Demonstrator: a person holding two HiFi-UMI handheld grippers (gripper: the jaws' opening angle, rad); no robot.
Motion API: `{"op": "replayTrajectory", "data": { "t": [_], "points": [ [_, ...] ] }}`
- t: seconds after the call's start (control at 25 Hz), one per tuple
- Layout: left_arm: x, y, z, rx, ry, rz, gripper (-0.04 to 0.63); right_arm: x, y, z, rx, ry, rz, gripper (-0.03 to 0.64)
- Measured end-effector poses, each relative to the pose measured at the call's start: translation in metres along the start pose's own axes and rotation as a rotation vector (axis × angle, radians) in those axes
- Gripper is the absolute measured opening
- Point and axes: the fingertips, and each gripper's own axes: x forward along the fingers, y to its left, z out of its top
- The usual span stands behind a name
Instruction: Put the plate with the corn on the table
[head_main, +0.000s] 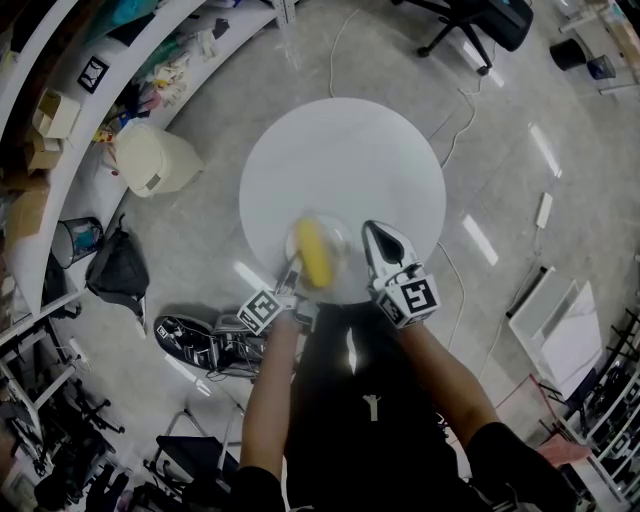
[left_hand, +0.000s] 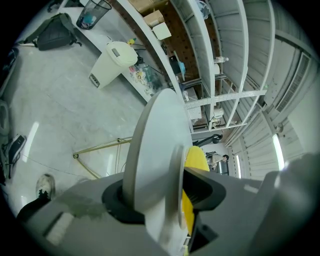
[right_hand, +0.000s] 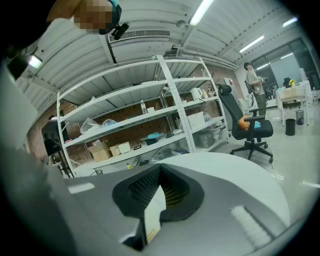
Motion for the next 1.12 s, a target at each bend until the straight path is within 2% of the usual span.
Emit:
{"op": "replayTrajectory", "data": {
  "t": [0.28, 0.68, 1.12],
  "points": [
    [0.003, -0.001, -0.004, -0.002, 0.006, 0.007, 0.260, -0.001, -0.006, -0.001, -0.002, 0.014, -0.002, 0.009],
    [0.008, 0.003, -0.009, 0.021, 0.025, 0.055, 0.322, -0.002, -0.019, -0.003, 0.008, 0.022, -0.002, 0.008],
    [0.010, 0.010, -0.012, 0.054, 0.036, 0.142, 0.395, -0.001, -0.030, -0.009, 0.007, 0.052, 0.013, 0.008]
  ]
}}
